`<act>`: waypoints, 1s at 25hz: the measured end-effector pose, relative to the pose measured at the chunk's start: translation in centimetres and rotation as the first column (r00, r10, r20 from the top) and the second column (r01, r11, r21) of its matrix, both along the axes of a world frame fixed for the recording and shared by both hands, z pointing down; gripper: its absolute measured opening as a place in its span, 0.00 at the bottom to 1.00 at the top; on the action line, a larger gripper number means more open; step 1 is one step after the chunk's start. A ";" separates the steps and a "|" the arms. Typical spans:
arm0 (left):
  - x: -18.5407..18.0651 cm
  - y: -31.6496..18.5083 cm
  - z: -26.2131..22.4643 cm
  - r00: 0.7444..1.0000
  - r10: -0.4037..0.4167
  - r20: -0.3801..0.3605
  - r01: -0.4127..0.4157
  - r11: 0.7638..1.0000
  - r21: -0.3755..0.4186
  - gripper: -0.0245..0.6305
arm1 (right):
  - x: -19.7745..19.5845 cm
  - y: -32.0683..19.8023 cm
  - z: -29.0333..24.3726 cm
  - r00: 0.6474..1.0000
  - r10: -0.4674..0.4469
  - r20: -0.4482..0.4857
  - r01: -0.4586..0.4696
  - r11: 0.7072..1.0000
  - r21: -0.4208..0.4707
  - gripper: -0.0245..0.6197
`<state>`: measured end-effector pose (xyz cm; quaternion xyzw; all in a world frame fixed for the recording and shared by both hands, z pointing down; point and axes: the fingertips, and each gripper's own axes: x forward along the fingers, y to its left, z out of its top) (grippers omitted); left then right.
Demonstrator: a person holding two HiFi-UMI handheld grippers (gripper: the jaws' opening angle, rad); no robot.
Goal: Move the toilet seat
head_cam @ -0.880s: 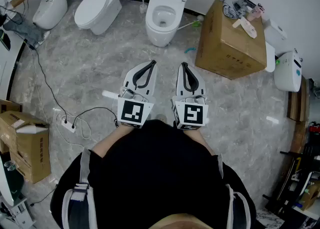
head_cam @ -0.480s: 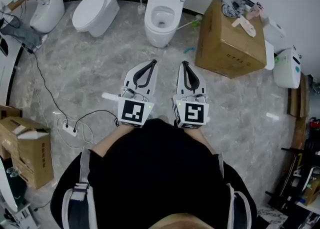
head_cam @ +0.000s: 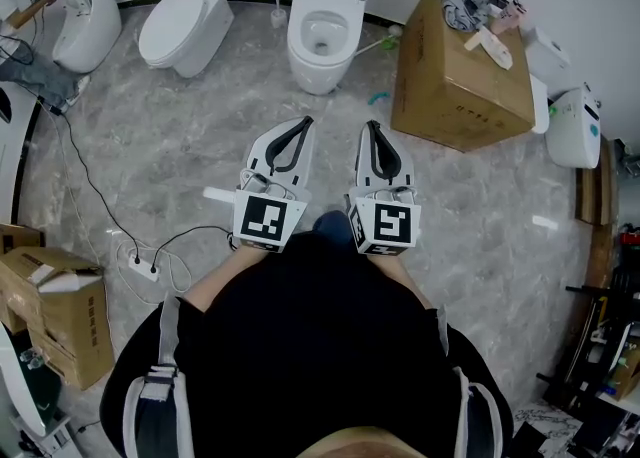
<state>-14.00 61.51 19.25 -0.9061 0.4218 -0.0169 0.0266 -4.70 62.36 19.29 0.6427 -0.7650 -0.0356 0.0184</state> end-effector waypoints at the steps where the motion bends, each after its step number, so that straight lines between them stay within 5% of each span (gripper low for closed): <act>1: 0.1 -0.4 0.1 1.000 0.001 0.001 -0.001 1.000 -0.002 0.05 | 0.1 -0.4 0.1 1.000 0.000 0.004 0.000 1.000 -0.005 0.07; 25: 6.0 -19.4 0.2 0.994 -0.104 -0.039 0.103 0.994 -0.021 0.05 | 5.7 -21.1 -0.2 0.989 -0.134 -0.055 0.134 0.991 -0.014 0.07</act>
